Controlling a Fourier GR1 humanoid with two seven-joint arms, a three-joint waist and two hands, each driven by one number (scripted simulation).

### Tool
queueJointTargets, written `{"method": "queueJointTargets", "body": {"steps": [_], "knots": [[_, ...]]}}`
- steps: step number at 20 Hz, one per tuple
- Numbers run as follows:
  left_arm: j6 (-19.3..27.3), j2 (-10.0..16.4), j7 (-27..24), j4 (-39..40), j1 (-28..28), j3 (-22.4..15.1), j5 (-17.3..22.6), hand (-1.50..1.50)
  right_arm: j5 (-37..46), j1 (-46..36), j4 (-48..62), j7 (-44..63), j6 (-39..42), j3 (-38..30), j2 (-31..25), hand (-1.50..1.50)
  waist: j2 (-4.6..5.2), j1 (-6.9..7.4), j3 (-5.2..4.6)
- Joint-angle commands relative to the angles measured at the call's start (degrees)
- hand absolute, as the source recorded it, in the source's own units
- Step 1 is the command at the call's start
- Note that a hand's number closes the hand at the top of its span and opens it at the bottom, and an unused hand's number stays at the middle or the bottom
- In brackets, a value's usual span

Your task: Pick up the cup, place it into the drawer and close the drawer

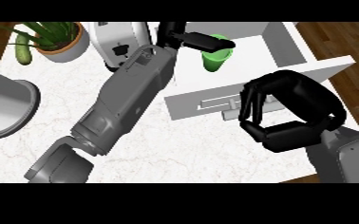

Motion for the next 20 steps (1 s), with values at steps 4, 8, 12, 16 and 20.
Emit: {"method": "queueJointTargets", "body": {"steps": [4, 8, 12, 16, 20], "knots": [[2.11, 0.00, -4.08, 1.53, -1.13, 1.22, 3.16, -1.50, 10.20, 2.55, 0.30, 3.69, 4.88, 4.66, -7.42, -1.50, -0.85, 5.19, 0.04], [4.32, 0.00, -3.58, 0.73, -0.72, 0.81, 5.22, -1.50, 24.33, 3.86, -2.76, 0.48, 1.07, 7.55, -8.85, -1.50, -1.61, 6.60, 0.08], [0.08, 0.00, -5.57, -0.72, 2.67, 2.11, 6.89, -1.50, 35.07, 6.59, 5.55, -3.98, -5.47, 12.35, -5.35, -1.50, -1.70, 9.54, 0.07], [-0.83, 0.00, -7.51, -2.71, 5.42, 1.72, 6.26, -1.50, 40.76, 2.76, 21.18, -8.77, -8.11, 13.76, -4.36, -1.50, -1.76, 11.60, 0.07], [-0.90, 0.78, -7.25, -6.30, 9.43, 1.72, 6.03, -1.50, 46.07, -1.90, 35.04, -15.62, -11.10, 15.47, -3.34, -1.50, -1.91, 13.79, 0.13]]}}
